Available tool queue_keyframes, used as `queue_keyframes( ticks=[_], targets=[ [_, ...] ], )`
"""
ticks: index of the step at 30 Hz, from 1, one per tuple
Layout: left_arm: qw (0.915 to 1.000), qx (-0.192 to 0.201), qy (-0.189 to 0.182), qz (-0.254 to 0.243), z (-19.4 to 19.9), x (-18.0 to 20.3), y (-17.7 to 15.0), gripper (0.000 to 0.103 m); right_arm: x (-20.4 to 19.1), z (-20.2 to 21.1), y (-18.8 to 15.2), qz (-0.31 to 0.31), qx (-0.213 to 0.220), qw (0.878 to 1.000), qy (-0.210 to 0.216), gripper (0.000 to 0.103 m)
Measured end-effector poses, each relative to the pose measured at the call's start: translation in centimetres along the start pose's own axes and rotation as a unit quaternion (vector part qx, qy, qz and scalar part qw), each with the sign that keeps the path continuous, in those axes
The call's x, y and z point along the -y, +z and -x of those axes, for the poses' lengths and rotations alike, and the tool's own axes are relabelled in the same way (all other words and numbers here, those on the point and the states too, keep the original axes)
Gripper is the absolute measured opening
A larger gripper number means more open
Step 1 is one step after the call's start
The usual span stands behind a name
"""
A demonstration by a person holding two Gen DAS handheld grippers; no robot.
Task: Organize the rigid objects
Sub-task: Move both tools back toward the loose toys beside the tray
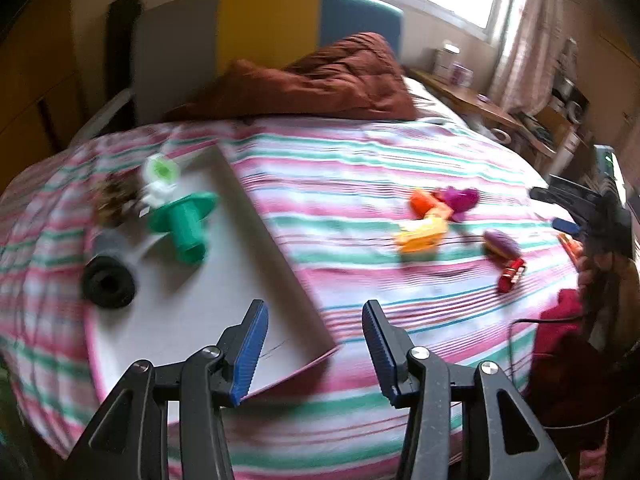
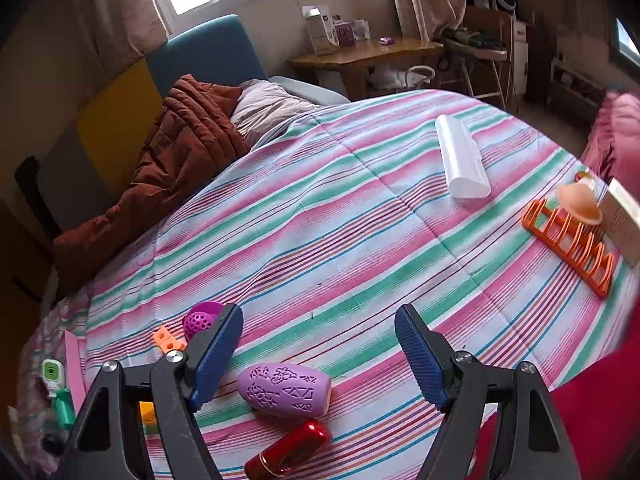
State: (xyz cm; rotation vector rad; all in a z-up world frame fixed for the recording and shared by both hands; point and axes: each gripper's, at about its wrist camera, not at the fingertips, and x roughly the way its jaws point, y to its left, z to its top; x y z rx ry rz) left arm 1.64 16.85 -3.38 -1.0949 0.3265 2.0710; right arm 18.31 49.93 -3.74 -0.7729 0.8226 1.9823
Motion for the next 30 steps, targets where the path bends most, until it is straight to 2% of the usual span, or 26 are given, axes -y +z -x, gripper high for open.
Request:
queue_keyframes(
  ticks=[7,13,19,22,28,30],
  targets=[
    [0.9958,-0.036,-0.039,-0.074,-3.7,4.5,2.5,0.049,-0.1,-0.6,-0.3,-0.006,-0.023,1.0,0.01,0.08],
    [0.985,-0.06,-0.046,-0.155,-8.3,7.9,4.5,0.05,-0.5,-0.9,-0.5,0.003,-0.034,0.999,0.018,0.08],
    [0.9713,-0.077,-0.055,-0.218,-11.7,10.3,5.8,0.068,-0.5,-1.2,-0.4,0.002,-0.043,0.999,0.022,0.08],
    [0.9667,-0.084,-0.057,-0.235,-13.0,11.1,6.4,0.071,-0.4,-1.4,-0.4,-0.001,-0.049,0.999,0.024,0.08],
    [0.963,-0.094,-0.062,-0.244,-15.6,12.0,7.2,0.073,-0.4,-1.6,-0.3,-0.004,-0.052,0.998,0.026,0.08],
    [0.9642,-0.11,-0.066,-0.232,-16.7,12.0,7.1,0.063,-0.3,-1.7,-0.3,-0.005,-0.053,0.998,0.026,0.08]
  ],
)
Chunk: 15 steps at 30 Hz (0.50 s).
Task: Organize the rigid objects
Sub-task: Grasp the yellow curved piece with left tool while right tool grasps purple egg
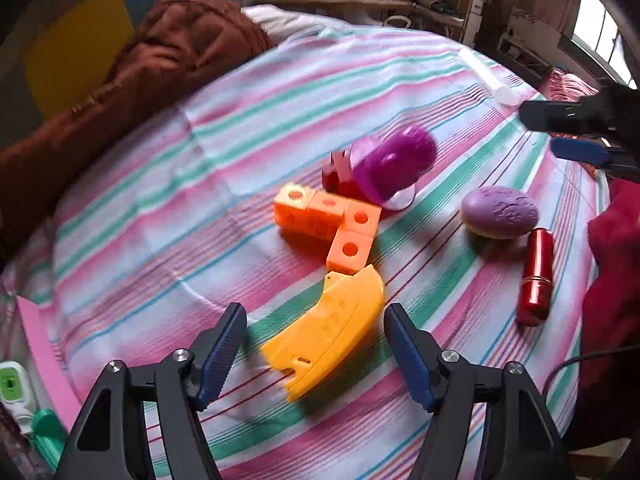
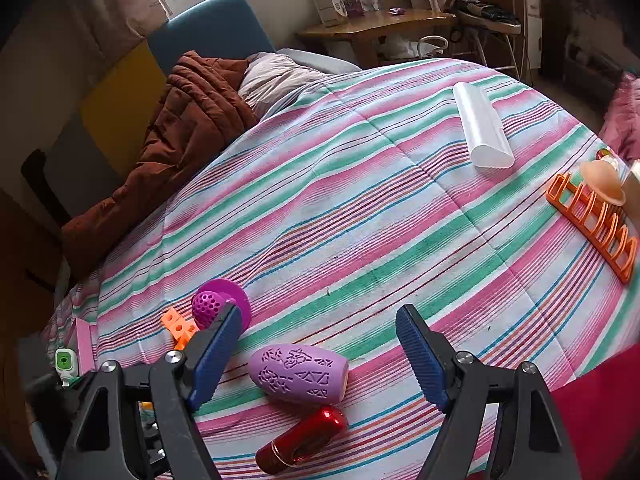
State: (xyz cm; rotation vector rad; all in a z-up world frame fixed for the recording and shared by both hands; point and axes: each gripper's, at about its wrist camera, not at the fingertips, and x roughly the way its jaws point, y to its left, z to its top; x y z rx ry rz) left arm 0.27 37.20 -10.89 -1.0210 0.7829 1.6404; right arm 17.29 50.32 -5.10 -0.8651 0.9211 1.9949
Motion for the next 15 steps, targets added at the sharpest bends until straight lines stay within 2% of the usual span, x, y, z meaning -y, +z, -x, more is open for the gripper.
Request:
queue_keyframes(
  ticks=[1,2,4,8,15],
  targets=[
    [0.9999,0.013,-0.001,0.011,0.2,-0.1,-0.1,0.054,0.0,0.0,0.0,-0.001,0.0,1.0,-0.001,0.08],
    [0.9996,0.017,-0.001,0.022,0.3,-0.2,-0.2,0.039,0.1,-0.1,0.0,-0.002,-0.001,1.0,-0.002,0.08],
    [0.9987,0.021,-0.004,0.045,0.6,-0.5,-0.6,0.027,0.2,-0.2,0.0,-0.003,-0.001,1.0,-0.003,0.08],
    [0.9966,0.033,-0.009,0.075,1.4,-0.6,-2.4,0.027,0.1,-0.3,0.0,0.0,-0.003,1.0,-0.006,0.08],
    [0.9942,0.065,-0.002,0.086,3.5,0.6,-6.7,0.027,0.5,-0.6,0.0,-0.011,-0.01,1.0,0.001,0.08]
  ],
)
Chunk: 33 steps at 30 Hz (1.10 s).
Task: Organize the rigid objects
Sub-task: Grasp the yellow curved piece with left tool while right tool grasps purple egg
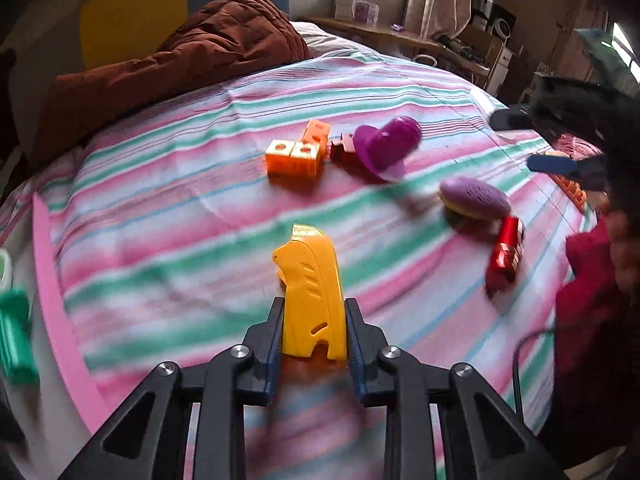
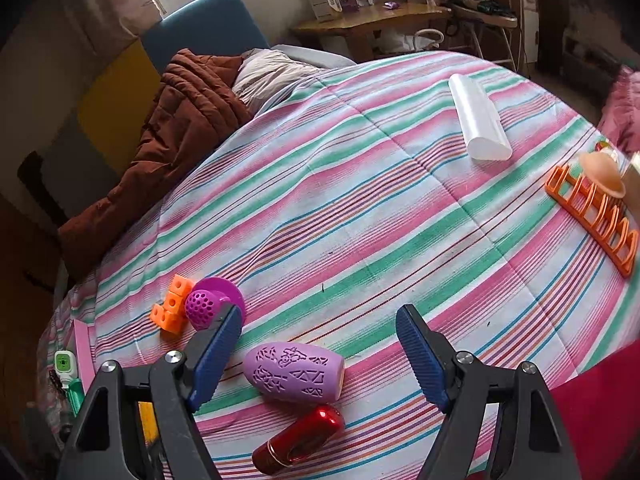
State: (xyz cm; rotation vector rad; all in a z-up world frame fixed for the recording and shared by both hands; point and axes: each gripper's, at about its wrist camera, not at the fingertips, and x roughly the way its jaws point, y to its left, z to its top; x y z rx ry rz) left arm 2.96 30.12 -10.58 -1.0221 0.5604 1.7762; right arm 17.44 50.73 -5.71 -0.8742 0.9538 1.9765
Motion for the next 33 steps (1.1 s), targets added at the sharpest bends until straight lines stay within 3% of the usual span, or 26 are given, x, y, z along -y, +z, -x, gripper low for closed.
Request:
queue_keyframes(
  ticks=[7,19,25,27,28,33],
  targets=[
    [0.9997,0.02,0.005,0.014,1.7,0.5,-2.8,0.027,-0.5,-1.8,-0.7,0.015,-0.054,0.998,0.007,0.08],
    [0.9988,0.039,-0.009,0.028,2.0,0.1,-3.7,0.027,-3.4,-5.0,-3.0,0.118,-0.113,0.986,-0.034,0.09],
    [0.9984,0.046,-0.012,0.031,1.8,-0.1,-3.8,0.027,-4.2,-5.6,-3.7,0.166,-0.111,0.978,-0.063,0.09],
    [0.9981,0.046,-0.016,0.039,1.7,-0.2,-3.7,0.027,-4.4,-5.6,-3.9,0.183,-0.105,0.975,-0.071,0.075],
    [0.9979,0.046,-0.018,0.042,1.7,-0.3,-3.7,0.027,-4.7,-5.4,-4.0,0.194,-0.099,0.973,-0.076,0.075],
    [0.9975,0.049,-0.021,0.048,1.8,-0.4,-3.9,0.027,-7.3,-4.7,-5.8,0.268,-0.085,0.959,-0.042,0.074]
  ],
)
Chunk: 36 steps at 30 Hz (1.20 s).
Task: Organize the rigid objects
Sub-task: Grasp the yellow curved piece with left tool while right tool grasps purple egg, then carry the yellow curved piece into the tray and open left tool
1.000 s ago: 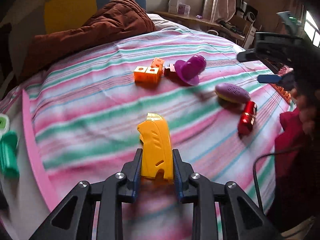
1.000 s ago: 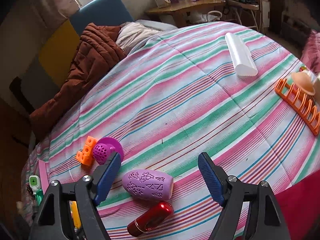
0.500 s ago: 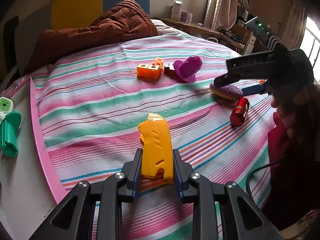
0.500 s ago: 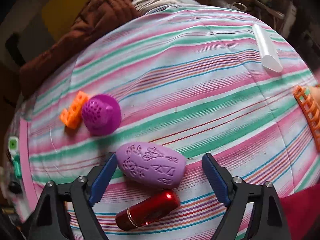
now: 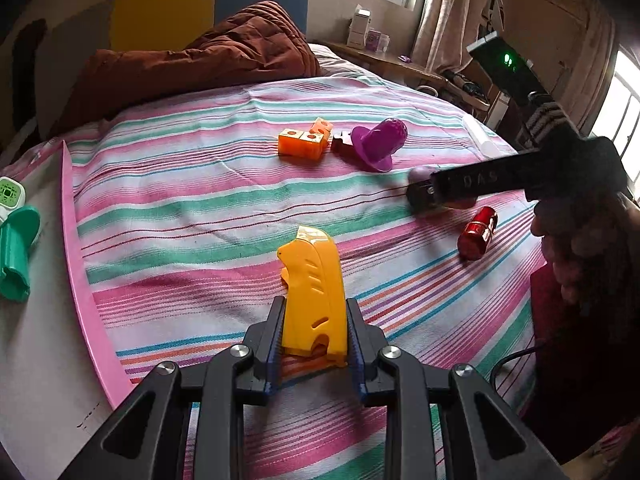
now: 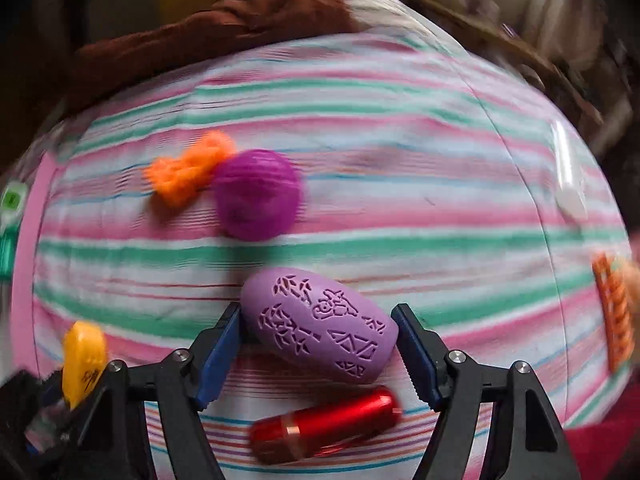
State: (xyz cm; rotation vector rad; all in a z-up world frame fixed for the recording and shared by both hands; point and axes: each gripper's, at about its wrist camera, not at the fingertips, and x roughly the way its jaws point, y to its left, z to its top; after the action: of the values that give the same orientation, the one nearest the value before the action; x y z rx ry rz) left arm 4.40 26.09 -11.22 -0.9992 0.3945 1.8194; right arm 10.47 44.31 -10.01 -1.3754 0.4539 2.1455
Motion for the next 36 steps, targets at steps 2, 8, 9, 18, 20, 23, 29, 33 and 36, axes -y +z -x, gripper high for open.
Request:
queue_keyframes(
  ticks=[2,8,9,18,20,23,29,33,36],
  targets=[
    [1.0,0.0,0.0,0.002,0.0,0.0,0.0,0.027,-1.3,-0.1,-0.3,0.027,-0.005,0.999,0.026,0.075],
    [1.0,-0.001,0.004,0.0,0.2,0.1,-0.1,0.027,-2.4,-0.2,-1.2,0.067,-0.015,0.997,0.034,0.075],
    [1.0,-0.002,0.006,0.0,0.2,0.1,-0.1,0.027,-2.1,-0.3,-1.2,0.061,-0.017,0.997,0.037,0.075],
    [0.9994,-0.006,0.03,-0.013,0.7,0.8,-0.3,0.027,-2.7,-0.6,-0.9,0.064,-0.018,0.997,0.03,0.075],
    [0.9994,-0.007,0.033,-0.013,0.8,0.8,-0.4,0.027,-2.9,-0.7,-0.4,0.064,-0.018,0.997,0.03,0.075],
    [0.9993,-0.004,0.037,-0.006,1.5,0.8,-0.3,0.027,-3.1,-0.6,-0.6,0.066,-0.016,0.997,0.027,0.074],
    [0.9987,0.03,0.04,-0.004,4.5,1.1,0.3,0.027,-3.7,-0.8,-0.5,0.078,-0.01,0.997,0.02,0.074],
    [0.9961,0.063,0.062,0.007,7.4,0.5,1.0,0.027,-3.9,-0.9,-0.3,0.084,-0.008,0.996,0.016,0.074],
    [0.9932,0.08,0.082,0.024,9.4,-0.4,1.5,0.027,-4.1,-0.8,-0.3,0.092,-0.005,0.996,0.011,0.074]
  ],
)
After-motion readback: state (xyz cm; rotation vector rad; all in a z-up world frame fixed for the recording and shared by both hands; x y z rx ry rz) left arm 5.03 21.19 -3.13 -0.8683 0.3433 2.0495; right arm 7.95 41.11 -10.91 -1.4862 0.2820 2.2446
